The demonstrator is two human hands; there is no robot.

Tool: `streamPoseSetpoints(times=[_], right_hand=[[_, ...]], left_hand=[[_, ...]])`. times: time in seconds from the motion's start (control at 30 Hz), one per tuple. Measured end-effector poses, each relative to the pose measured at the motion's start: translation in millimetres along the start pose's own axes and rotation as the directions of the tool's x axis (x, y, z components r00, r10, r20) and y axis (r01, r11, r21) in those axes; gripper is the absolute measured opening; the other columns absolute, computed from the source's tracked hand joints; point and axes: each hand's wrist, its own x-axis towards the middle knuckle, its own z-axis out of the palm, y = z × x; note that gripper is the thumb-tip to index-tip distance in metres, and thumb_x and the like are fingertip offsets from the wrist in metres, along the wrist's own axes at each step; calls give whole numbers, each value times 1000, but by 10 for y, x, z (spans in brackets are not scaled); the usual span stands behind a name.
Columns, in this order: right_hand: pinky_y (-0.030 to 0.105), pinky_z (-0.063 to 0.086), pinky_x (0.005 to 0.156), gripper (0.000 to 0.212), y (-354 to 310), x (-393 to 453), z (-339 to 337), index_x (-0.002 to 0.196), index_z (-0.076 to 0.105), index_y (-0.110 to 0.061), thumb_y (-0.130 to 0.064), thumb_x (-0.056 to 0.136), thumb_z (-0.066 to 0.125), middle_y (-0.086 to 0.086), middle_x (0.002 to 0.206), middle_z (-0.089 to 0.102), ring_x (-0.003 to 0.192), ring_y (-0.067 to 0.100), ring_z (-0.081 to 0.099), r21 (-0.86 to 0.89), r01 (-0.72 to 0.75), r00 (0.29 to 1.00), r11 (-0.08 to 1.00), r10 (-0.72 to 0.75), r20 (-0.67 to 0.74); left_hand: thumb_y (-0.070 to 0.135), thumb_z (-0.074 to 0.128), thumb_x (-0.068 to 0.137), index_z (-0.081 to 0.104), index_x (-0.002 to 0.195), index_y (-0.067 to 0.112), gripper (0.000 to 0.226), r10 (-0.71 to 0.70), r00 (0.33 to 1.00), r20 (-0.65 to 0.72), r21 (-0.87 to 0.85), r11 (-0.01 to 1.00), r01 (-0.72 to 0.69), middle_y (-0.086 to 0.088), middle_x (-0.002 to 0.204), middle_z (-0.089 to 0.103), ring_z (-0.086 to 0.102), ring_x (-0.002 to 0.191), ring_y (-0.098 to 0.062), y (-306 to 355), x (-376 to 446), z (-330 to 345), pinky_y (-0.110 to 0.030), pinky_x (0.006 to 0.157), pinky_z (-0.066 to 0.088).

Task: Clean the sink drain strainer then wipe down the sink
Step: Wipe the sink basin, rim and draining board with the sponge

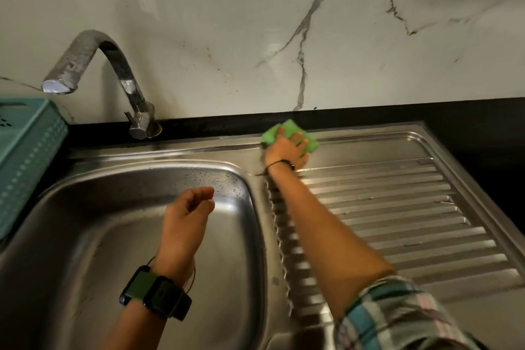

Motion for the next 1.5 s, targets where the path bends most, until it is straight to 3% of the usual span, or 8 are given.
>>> streamPoseSetpoints(times=[0.13,0.33,0.67,0.9,1.1,1.23,1.4,1.5], right_hand=[[58,3,117,64,-368,-287,387,148,14,-28,-19,93,46,15,158,-2,143,41,-7,-123,331,942,936,-319,108],[44,5,119,61,264,-25,81,145,24,-35,-14,92,46,3,159,11,147,26,3,-250,845,534,473,-731,425],[46,19,118,64,1988,756,-1162,147,23,-28,-4,90,40,8,157,17,143,32,21,-479,245,968,843,-187,167],[54,21,114,43,1730,683,-1048,133,46,-8,-25,94,43,26,144,36,134,43,32,-274,-251,968,928,234,-95],[57,9,116,54,462,69,-185,145,22,-14,-26,96,39,29,153,13,140,50,9,-169,119,992,978,-108,72],[58,3,116,61,296,-158,68,148,11,-17,-26,96,41,32,152,5,139,53,2,-285,461,885,841,-413,213],[46,11,119,60,794,219,-308,147,18,-32,-24,94,45,16,156,15,144,37,11,-354,867,489,351,-737,467],[41,10,119,55,1129,595,-684,145,24,-35,-21,94,43,12,156,19,145,31,14,-408,876,455,259,-725,517]], left_hand=[[6,50,88,61,108,17,25,-14,1000,-13,-10,1000,14,-3,110,62,55,105,-17,-19,108,-76,-27,87,40],[5,52,87,62,94,26,24,-13,999,49,-20,1000,14,3,101,63,57,97,-10,-116,172,33,-18,77,41],[10,51,89,61,94,29,22,52,995,87,26,998,-54,10,95,62,56,90,-1,-11,204,321,-12,70,38],[10,49,90,60,109,18,24,46,997,59,6,999,-46,4,100,63,57,96,-6,8,128,595,-15,73,40],[8,50,89,61,105,22,24,103,995,0,-22,994,-103,6,98,63,57,93,-6,38,113,660,-16,75,40],[3,51,87,63,95,23,25,123,991,-57,-43,991,-126,2,95,64,58,90,-10,38,127,637,-19,77,41],[2,50,87,63,91,27,28,122,992,-36,-47,991,-124,4,93,64,58,88,-7,-30,135,844,-19,77,41],[5,51,87,63,92,30,28,113,993,19,-28,993,-113,4,96,65,58,90,-6,-60,168,994,-19,78,42]])
